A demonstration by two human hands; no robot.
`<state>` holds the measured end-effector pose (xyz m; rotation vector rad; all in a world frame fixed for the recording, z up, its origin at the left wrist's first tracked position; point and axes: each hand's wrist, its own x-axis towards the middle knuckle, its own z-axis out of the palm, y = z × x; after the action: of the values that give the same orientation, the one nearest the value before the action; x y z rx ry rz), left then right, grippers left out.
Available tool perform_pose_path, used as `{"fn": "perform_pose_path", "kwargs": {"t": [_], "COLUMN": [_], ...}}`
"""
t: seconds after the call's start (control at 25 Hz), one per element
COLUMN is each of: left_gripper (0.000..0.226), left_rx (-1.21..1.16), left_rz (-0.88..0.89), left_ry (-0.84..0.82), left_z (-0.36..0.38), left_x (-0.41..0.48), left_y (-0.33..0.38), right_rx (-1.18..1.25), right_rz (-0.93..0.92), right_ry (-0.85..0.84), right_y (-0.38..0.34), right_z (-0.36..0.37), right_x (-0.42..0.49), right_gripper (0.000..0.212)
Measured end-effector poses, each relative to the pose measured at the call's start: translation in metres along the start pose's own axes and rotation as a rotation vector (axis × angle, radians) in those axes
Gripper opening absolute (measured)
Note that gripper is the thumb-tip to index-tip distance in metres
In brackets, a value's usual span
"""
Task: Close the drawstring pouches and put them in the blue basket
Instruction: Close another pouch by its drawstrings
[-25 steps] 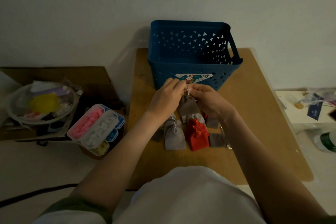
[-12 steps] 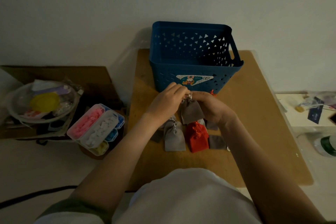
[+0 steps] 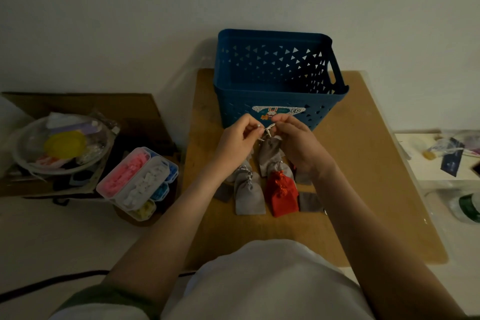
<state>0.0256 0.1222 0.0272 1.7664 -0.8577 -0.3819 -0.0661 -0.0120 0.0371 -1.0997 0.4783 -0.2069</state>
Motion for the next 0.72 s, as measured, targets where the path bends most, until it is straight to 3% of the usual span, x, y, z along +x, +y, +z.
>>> {"fn": "perform_pose_path", "kwargs": {"t": [0.12, 0.4, 0.56, 0.72], "left_gripper": [0.004, 0.008, 0.008, 0.011], "left_rx": [-0.015, -0.097, -0.131, -0.174], "left_rz": [-0.017, -0.078, -0.091, -0.096], "left_ry": [0.003, -0.001, 0.006, 0.034], "left_z": [0.0, -0.003, -0.005, -0.003], "left_x": [0.0, 0.0, 0.001, 0.002], "left_y": [-0.001, 0.0, 0.003, 0.005], "right_rx": [0.02, -0.299, -0.337, -0.349], "right_rz": [-0.025, 0.013, 0.038, 0.038], "right_ry": [-0.012, -0.053, -0.121, -0.068], "right_y": [0.001, 0.007, 0.01, 0.009], "right_z": [-0.003, -0.003, -0.003, 0.0], "right_x": [0.003, 0.007, 0.009, 0.009], "right_gripper": [0.024, 0.012, 0.016, 0.019]}}
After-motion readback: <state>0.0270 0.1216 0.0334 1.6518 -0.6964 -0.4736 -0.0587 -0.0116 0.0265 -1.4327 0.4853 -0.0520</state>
